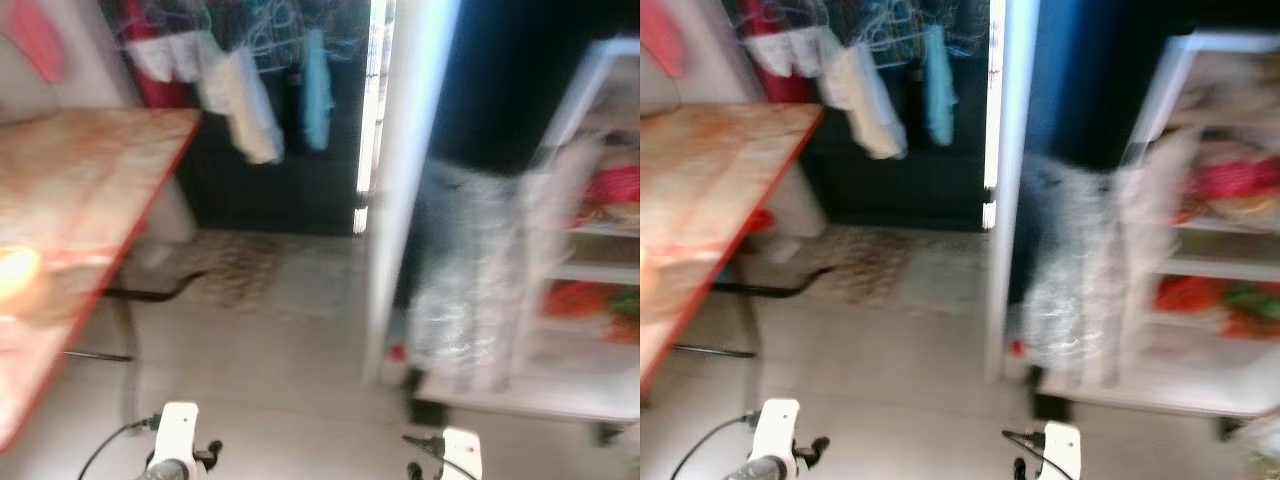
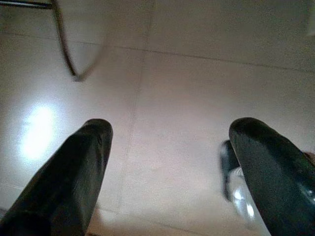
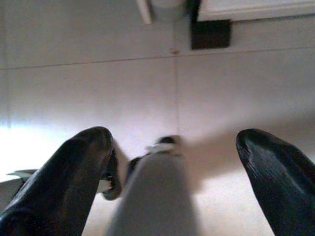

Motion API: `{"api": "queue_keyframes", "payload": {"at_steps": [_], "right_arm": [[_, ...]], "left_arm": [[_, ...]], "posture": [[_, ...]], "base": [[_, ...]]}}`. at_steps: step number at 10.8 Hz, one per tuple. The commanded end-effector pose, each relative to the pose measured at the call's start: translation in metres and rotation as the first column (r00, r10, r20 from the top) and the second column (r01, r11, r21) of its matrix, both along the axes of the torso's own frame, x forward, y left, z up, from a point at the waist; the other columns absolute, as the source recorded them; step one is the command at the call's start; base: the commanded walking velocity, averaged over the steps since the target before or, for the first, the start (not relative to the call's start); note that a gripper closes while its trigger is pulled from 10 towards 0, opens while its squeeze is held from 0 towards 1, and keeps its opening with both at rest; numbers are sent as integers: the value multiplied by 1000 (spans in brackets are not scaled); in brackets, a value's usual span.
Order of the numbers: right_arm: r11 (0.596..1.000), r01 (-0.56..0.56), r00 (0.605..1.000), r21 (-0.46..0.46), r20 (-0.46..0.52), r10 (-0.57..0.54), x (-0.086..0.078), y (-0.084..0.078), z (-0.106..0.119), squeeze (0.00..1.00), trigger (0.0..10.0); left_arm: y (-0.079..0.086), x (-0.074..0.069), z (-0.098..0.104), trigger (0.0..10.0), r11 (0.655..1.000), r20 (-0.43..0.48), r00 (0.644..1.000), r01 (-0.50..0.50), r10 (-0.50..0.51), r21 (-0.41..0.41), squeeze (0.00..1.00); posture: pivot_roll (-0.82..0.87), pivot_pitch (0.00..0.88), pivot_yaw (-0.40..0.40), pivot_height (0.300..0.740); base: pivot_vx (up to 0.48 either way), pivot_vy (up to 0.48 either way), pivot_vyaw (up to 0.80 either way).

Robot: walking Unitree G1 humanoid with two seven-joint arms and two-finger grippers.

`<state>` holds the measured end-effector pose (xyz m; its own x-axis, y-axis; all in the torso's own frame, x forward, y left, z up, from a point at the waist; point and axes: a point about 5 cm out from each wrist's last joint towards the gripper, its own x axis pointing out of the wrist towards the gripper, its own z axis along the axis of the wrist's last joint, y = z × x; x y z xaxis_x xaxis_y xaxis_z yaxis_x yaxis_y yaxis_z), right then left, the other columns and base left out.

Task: Restocking fridge

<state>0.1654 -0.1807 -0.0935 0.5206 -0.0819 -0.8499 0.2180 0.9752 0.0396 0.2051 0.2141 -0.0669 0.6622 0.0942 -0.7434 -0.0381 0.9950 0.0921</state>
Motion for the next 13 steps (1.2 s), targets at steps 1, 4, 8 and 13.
{"api": "queue_keyframes", "payload": {"at_steps": [1,4,8,13], "right_arm": [[1000,5,1000,-7,-27,-5,-8,-3,-3,0,10000],[1000,4,1000,-12,-31,-4,-9,-3,-4,0,10000],[1000,-5,999,-11,-49,4,-12,-1,-5,0,10000],[1000,15,999,-12,-45,-15,-9,-2,-4,0,10000]], "left_arm": [[-4,-6,-4,10000,1000,-28,999,21,-21,0,0],[-4,-8,-5,10000,999,-34,999,38,-37,4,0],[3,-13,-7,10000,1000,-41,999,13,-13,16,0],[4,-10,-4,10000,1000,-21,1000,-4,5,18,0]], "posture": [[-32,34,65,740],[-45,15,69,740],[-47,0,74,740],[-48,65,86,740]], "base": [[0,416,0],[0,0,0],[0,0,-342],[0,0,-771]]}}
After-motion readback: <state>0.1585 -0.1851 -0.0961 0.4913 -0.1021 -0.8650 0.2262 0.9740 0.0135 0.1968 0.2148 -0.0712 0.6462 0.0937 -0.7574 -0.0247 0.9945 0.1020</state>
